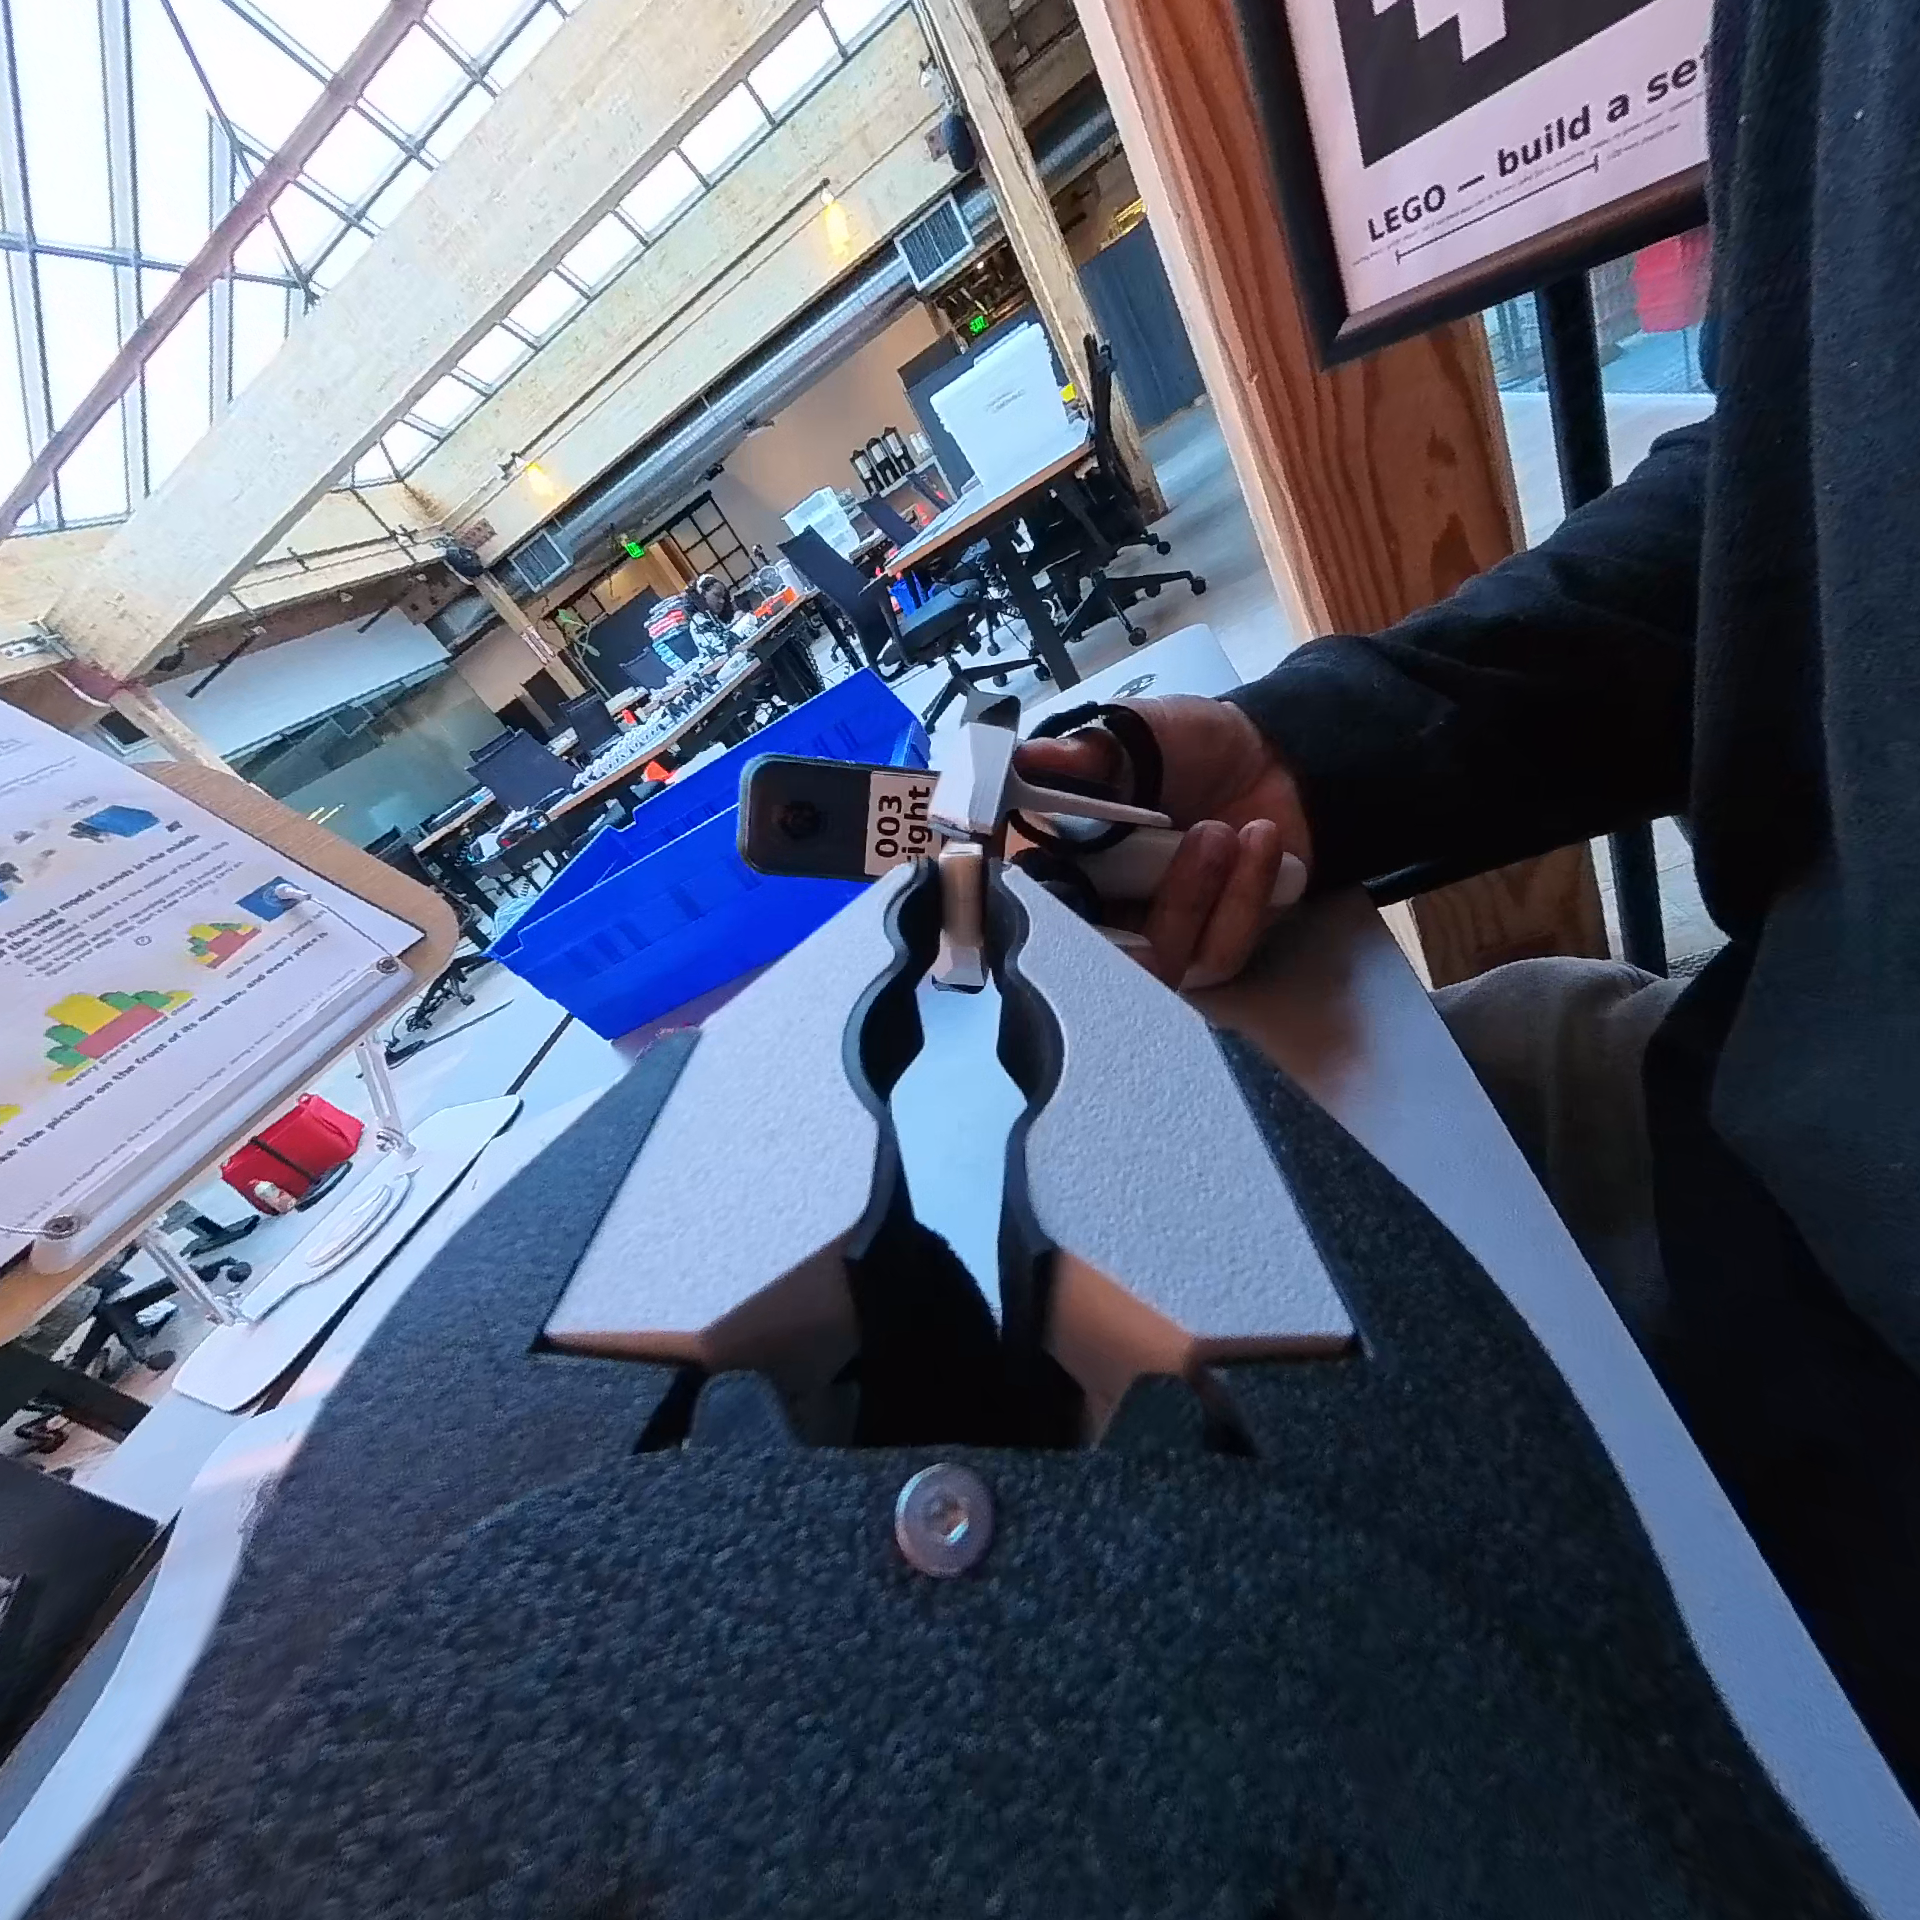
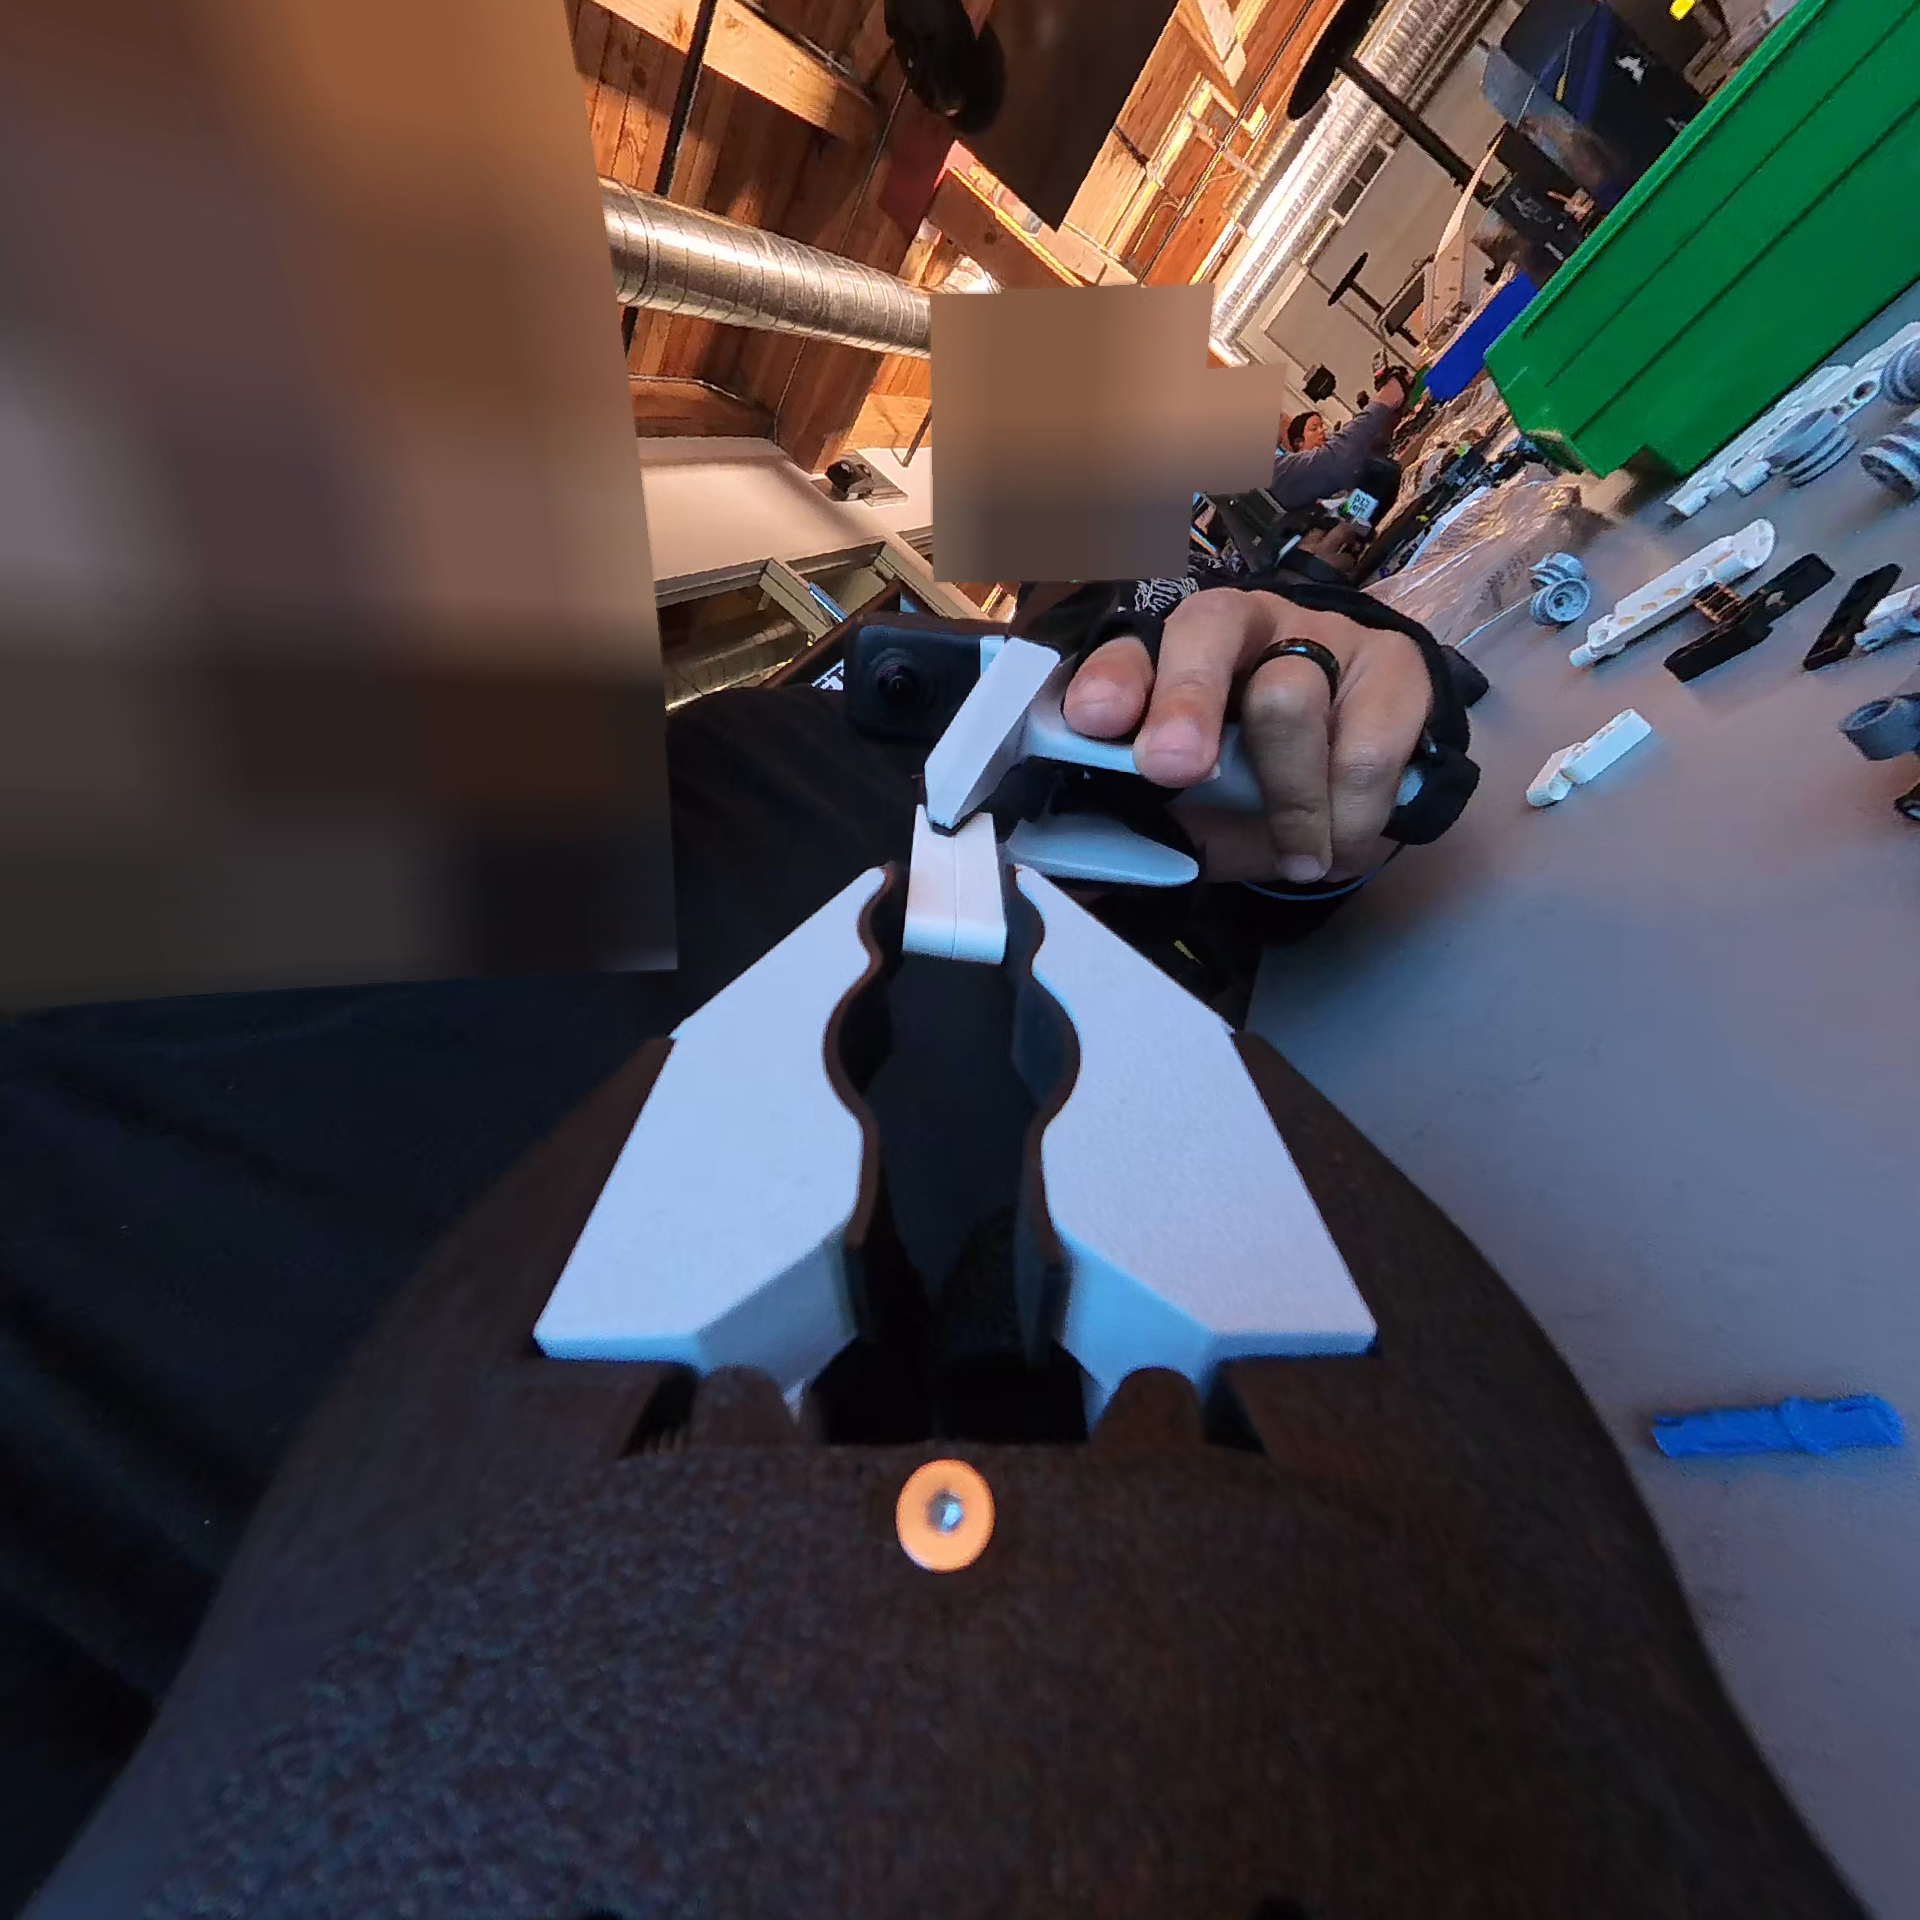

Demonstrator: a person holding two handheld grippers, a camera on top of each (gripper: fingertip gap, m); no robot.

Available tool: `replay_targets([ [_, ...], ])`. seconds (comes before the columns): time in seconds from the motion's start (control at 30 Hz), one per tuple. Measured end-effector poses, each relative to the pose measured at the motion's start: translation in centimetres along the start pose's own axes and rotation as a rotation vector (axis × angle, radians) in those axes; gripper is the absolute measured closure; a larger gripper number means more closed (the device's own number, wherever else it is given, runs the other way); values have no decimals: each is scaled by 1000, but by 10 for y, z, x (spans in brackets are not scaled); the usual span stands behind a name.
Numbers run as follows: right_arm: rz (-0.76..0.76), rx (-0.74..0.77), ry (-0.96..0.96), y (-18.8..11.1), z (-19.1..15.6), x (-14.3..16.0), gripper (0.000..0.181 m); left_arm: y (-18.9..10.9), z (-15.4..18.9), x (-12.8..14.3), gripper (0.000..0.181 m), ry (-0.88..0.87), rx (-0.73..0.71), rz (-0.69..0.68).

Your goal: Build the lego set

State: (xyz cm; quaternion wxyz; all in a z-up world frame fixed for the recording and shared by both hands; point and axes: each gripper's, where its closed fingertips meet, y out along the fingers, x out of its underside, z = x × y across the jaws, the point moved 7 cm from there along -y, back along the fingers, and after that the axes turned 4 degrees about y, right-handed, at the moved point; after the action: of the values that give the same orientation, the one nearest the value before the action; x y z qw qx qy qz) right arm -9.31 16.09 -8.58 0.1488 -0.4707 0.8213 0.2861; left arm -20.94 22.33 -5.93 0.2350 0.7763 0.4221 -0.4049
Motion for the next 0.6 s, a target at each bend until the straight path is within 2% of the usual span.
replay_targets([
  [0.23,-4,-9,9,0,1,0,164,0,-2,0,176,-41,29,-8],
  [0.37,36,107,-92,-6,1,-3,161,2,-5,4,175,-77,36,-62],
  [0.43,37,297,-185,-21,-2,-7,154,1,-8,11,175,-56,21,-131],
  [0.47,29,442,-252,-31,-5,-10,154,0,-11,17,175,-35,2,-173],
  [0.53,-48,793,-383,-49,-4,-8,158,-1,-17,29,176,-8,-32,-268],
  [0.6,-151,1022,-390,-53,4,6,156,-1,-20,39,175,-2,-53,-327],
])
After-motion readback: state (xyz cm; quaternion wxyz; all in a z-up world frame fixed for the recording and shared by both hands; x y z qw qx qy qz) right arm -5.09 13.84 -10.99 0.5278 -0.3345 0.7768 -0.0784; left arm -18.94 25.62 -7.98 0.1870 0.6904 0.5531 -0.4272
